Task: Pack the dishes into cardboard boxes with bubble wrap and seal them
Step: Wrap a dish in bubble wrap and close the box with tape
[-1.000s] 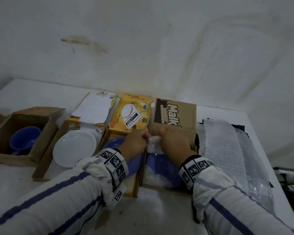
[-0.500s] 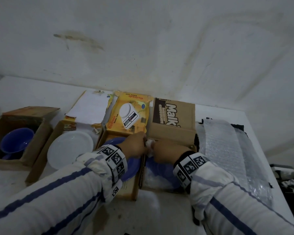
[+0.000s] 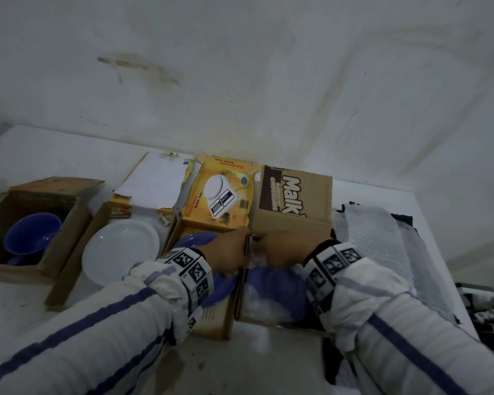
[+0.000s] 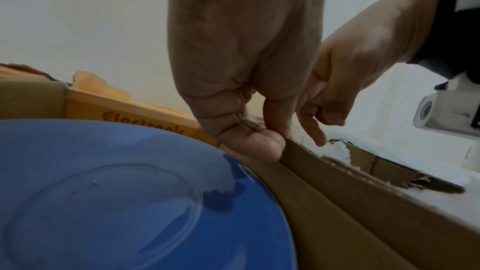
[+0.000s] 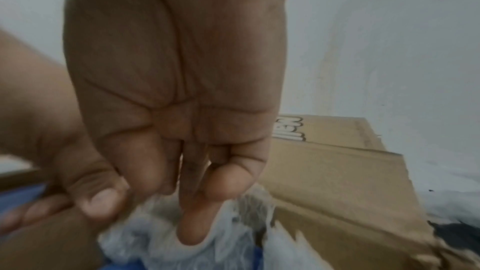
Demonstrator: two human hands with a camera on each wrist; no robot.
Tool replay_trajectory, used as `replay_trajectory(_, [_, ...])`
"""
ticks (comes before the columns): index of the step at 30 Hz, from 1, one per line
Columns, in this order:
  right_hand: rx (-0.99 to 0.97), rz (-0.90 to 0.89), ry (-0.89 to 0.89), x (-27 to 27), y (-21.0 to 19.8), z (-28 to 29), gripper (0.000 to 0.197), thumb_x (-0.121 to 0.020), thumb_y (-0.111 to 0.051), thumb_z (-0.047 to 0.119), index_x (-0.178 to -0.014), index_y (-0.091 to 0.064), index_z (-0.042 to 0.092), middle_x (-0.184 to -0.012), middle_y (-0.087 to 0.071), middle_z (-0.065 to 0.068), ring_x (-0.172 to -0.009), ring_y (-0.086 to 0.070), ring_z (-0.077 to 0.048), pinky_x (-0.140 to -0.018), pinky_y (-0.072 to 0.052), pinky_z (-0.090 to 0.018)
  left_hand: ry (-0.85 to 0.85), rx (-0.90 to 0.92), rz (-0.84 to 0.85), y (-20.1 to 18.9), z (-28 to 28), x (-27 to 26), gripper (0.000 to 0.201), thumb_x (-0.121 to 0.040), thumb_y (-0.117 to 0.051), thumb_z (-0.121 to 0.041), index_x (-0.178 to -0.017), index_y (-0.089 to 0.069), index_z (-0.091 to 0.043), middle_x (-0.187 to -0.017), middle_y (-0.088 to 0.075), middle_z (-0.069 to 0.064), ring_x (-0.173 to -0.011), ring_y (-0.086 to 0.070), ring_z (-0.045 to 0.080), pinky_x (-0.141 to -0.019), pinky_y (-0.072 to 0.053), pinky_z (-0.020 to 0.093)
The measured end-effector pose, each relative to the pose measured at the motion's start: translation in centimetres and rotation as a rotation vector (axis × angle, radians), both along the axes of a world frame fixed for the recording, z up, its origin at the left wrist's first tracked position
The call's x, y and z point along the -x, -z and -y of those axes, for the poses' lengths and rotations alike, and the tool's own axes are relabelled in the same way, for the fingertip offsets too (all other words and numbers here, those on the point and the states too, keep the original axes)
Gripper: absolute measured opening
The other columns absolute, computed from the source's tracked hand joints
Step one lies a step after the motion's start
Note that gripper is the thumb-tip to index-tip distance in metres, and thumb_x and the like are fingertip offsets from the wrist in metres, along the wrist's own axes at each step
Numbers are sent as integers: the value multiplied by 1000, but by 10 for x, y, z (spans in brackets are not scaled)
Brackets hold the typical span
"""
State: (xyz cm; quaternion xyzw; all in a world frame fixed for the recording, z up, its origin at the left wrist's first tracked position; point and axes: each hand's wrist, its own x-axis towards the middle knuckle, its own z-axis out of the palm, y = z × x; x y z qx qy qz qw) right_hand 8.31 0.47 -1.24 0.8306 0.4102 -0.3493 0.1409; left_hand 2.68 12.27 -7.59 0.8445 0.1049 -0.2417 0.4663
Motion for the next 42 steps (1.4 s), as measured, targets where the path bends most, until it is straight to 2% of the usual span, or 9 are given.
replay_trajectory(8, [-133, -39, 118, -1, -3, -2, 38, -93, -47, 10, -131, -51, 6, -131, -53, -16, -121, -50, -33, -97, -41, -37, 23, -28, -10, -2, 3, 0, 45, -86, -67, -15, -121, -39, -13, -77, -61, 8, -52, -57, 15, -46, -50, 28])
replay_trajectory(12, [56, -67, 3, 9, 9, -3, 34, -96, -45, 8, -128, -52, 0, -129, -54, -18, -101, -51, -28, -87, -39, -33, 20, -73, -12, 0, 5, -1, 36, -86, -67, -19, -111, -41, -13, -72, -58, 7, -49, -55, 18, -45, -47, 29])
replay_trajectory(16, [65, -34, 59, 13, 16, -1, 34, -97, -46, 11, -128, -52, -1, -133, -52, -18, -113, -51, -28, -99, -37, -31, 22, -129, -1, -4, 7, -1, 33, -85, -66, -15, -107, -42, -12, -68, -56, 6, -46, -53, 16, -42, -44, 27])
replay_trajectory(20, [-322, -129, 287, 3, 4, 31, 34, -95, -49, 10, -129, -54, 8, -128, -56, -7, -105, -51, -14, -80, -41, -4, 17, -299, 144, -8, 14, 3, 45, -81, -71, -15, -111, -38, -8, -88, -53, 2, -74, -53, 18, -58, -41, 29])
replay_trajectory(23, [-482, -29, 563, -8, -4, 64, 32, -90, -51, 4, -120, -61, 9, -122, -61, -10, -110, -56, -21, -78, -41, -12, -66, -192, 268, -13, 34, -1, 38, -81, -64, -20, -112, -44, -13, -97, -59, 4, -86, -60, 21, -73, -51, 37])
replay_trajectory(30, [-460, 234, 928, -18, -18, 160, 23, -90, -48, 5, -103, -67, 7, -110, -65, -15, -101, -62, -29, -88, -52, -37, 38, 140, 130, -30, 133, -20, 17, -91, -58, -17, -108, -64, -17, -99, -62, -2, -94, -57, 14, -76, -46, 22])
replay_trajectory(32, [-355, 256, 926, -15, -14, 179, 29, -94, -42, 8, -111, -64, 4, -116, -63, -15, -104, -60, -29, -89, -51, -37, 15, 206, 76, -29, 157, -22, 19, -91, -59, -17, -109, -64, -16, -101, -62, 3, -96, -58, 18, -76, -45, 24])
replay_trajectory(37, [-335, 192, 922, -2, 2, 199, 38, -94, -40, 7, -129, -56, 8, -136, -53, -11, -123, -51, -26, -101, -40, -31, -96, 129, 47, -25, 190, -28, 32, -83, -58, -11, -60, -38, -18, -63, -42, 2, -65, -45, 20, -58, -33, 26])
replay_trajectory(42, [-477, 132, 994, 1, 7, 208, 40, -91, -44, 4, -128, -56, 10, -136, -53, -9, -124, -49, -24, -101, -40, -30, -54, 85, 107, -21, 210, -27, 25, -64, -60, -22, -81, -58, -4, -79, -62, 12, -73, -62, 29, -57, -50, 39])
